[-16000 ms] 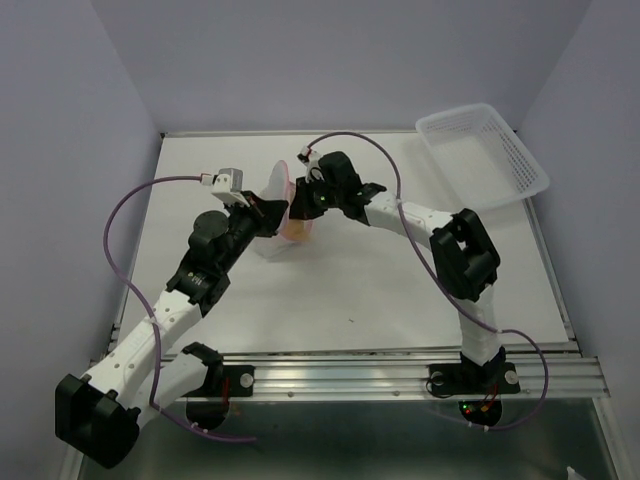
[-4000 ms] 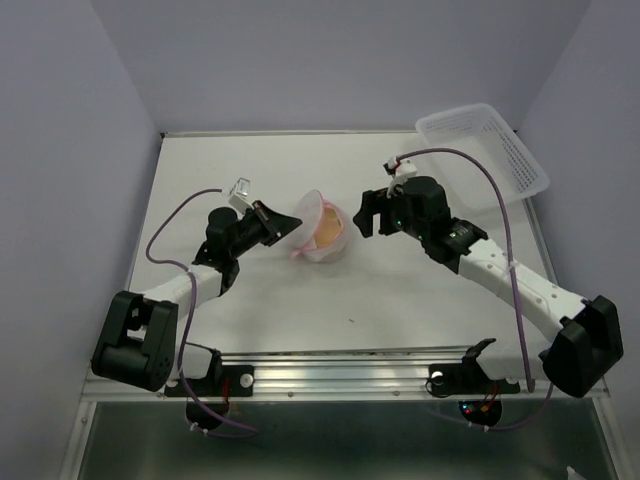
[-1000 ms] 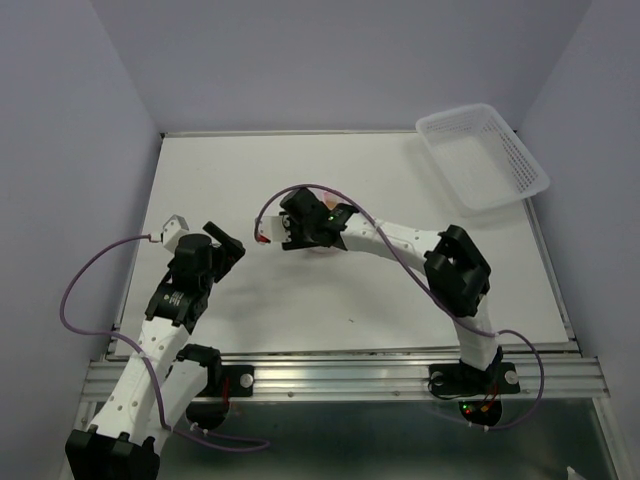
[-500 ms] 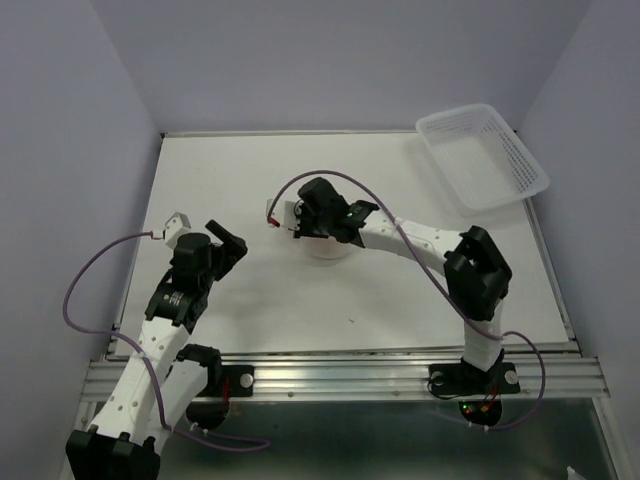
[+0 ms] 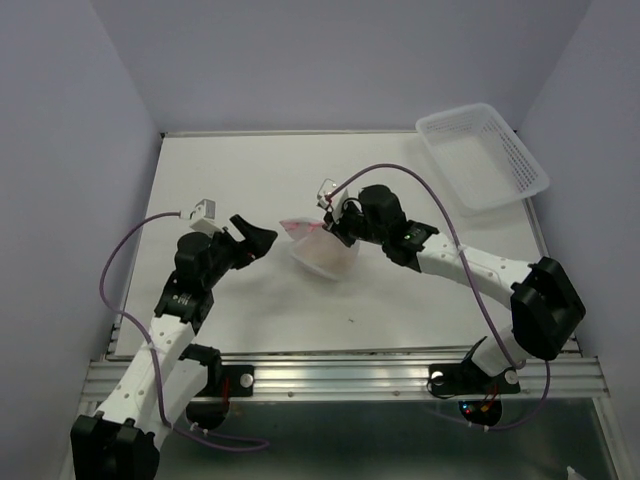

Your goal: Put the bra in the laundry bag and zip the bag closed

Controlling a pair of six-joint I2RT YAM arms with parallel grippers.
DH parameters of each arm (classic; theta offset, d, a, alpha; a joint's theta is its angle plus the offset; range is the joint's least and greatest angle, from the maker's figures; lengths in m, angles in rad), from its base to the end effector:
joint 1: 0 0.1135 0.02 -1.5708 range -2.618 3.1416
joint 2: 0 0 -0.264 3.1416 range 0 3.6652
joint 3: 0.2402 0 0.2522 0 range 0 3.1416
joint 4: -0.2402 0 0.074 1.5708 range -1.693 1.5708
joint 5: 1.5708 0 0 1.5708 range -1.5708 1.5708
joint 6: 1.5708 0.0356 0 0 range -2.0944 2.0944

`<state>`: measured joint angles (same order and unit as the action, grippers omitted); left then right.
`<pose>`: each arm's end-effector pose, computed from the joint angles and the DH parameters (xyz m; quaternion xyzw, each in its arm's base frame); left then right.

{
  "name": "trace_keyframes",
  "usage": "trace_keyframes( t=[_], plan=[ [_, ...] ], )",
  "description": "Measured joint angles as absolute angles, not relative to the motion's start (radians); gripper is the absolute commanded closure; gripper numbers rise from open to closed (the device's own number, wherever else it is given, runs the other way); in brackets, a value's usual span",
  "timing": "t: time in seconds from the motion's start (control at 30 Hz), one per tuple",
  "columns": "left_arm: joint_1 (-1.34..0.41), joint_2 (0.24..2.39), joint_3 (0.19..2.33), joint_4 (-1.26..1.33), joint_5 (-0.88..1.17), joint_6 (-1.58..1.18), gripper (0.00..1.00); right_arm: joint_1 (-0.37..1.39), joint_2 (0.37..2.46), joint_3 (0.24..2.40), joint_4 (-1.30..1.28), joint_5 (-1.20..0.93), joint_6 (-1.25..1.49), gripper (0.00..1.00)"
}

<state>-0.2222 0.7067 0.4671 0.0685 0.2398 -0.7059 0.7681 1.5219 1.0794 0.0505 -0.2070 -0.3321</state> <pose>0.1722 -0.0476 0.2666 -0.1071 0.7558 -0.3680 0.5309 0.2501 0.2517 0.2849 -0.4812 0.6748 0.2034 0.5212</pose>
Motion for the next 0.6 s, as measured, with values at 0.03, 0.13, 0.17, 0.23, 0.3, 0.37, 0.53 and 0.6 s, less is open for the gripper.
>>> trace_keyframes(
  t=[0.03,0.13,0.17,0.23,0.3,0.37,0.53,0.6],
  plan=[
    [-0.223,0.718,0.462,0.09,0.26,-0.702,0.05,0.768,1.517,1.059,0.07,-0.213,-0.32,0.99],
    [-0.223,0.784,0.455,0.182,0.338,-0.685,0.09,0.768,1.496,0.987,0.115,-0.232,-0.286,0.99],
    [-0.228,0.809,0.455,0.205,0.358,-0.677,0.09,0.768,1.492,0.975,0.123,-0.233,-0.279,0.99],
    [-0.234,0.853,0.455,0.242,0.392,-0.658,0.1,0.768,1.488,0.967,0.139,-0.233,-0.265,0.99],
    [-0.249,0.888,0.455,0.265,0.413,-0.638,0.11,0.768,1.484,0.967,0.148,-0.233,-0.257,0.99],
    [-0.272,0.918,0.455,0.287,0.424,-0.618,0.13,0.768,1.478,0.967,0.152,-0.233,-0.252,0.99],
    [-0.338,0.971,0.458,0.319,0.429,-0.57,0.24,0.768,1.472,0.967,0.168,-0.234,-0.24,0.99],
    [-0.353,0.986,0.462,0.322,0.413,-0.558,0.28,0.768,1.472,0.966,0.168,-0.235,-0.238,0.99]
  ],
)
